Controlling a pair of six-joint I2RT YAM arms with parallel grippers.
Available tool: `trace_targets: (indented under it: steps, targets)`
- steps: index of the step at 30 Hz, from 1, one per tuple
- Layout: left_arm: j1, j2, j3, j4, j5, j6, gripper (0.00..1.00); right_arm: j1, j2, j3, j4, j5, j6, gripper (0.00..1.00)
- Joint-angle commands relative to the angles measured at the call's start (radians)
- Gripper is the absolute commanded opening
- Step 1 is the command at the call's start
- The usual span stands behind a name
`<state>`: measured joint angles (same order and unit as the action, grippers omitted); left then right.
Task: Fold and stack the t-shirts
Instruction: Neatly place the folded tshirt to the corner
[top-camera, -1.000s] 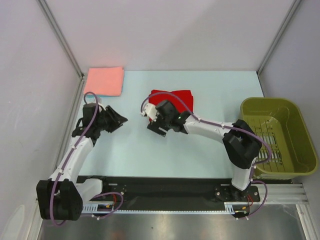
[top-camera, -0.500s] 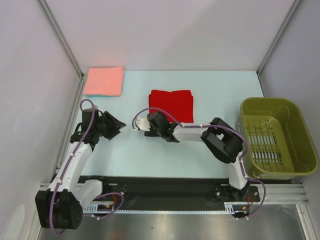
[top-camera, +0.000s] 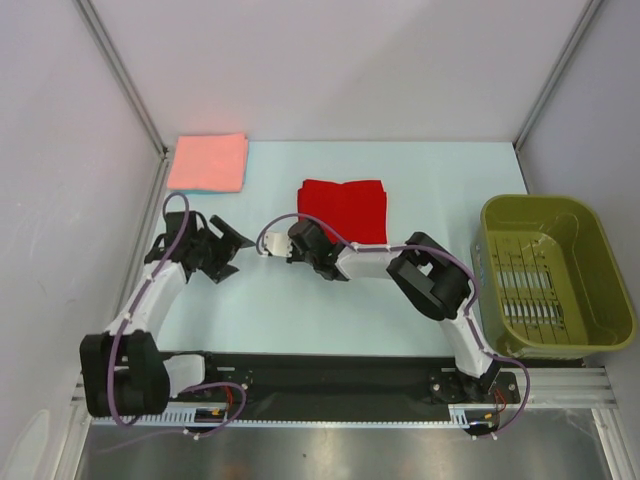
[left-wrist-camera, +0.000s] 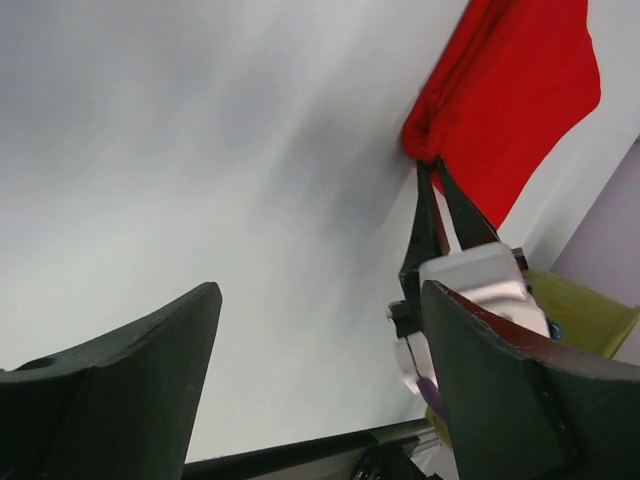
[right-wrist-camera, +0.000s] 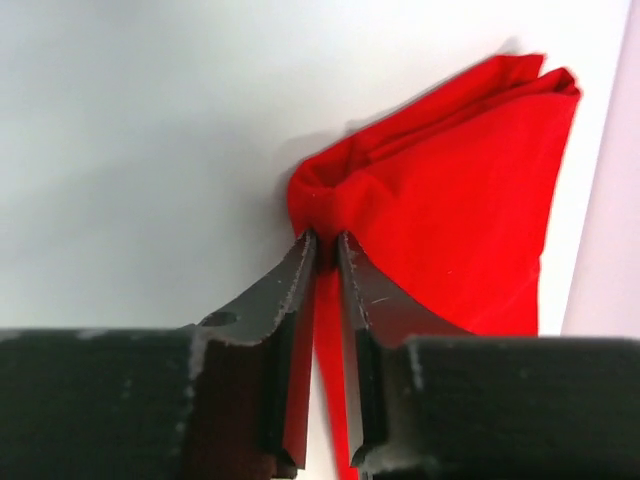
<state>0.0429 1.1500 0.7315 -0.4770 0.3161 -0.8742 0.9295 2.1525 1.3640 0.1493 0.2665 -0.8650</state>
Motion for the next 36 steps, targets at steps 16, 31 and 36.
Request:
trace_targets:
  steps: [16, 31, 36]
  targets:
    - [-0.101, 0.809, 0.549, 0.311, 0.337, -0.151, 0.92, -0.119, -0.180, 0.078, -0.088, -0.171, 0.050, 0.00]
    - [-0.207, 1.135, 0.947, 0.209, 0.270, -0.272, 1.00, -0.169, -0.207, 0.113, -0.093, -0.251, 0.115, 0.00]
    - [-0.235, 1.222, 1.069, 0.069, 0.249, -0.258, 0.99, -0.184, -0.218, 0.127, -0.082, -0.257, 0.147, 0.00]
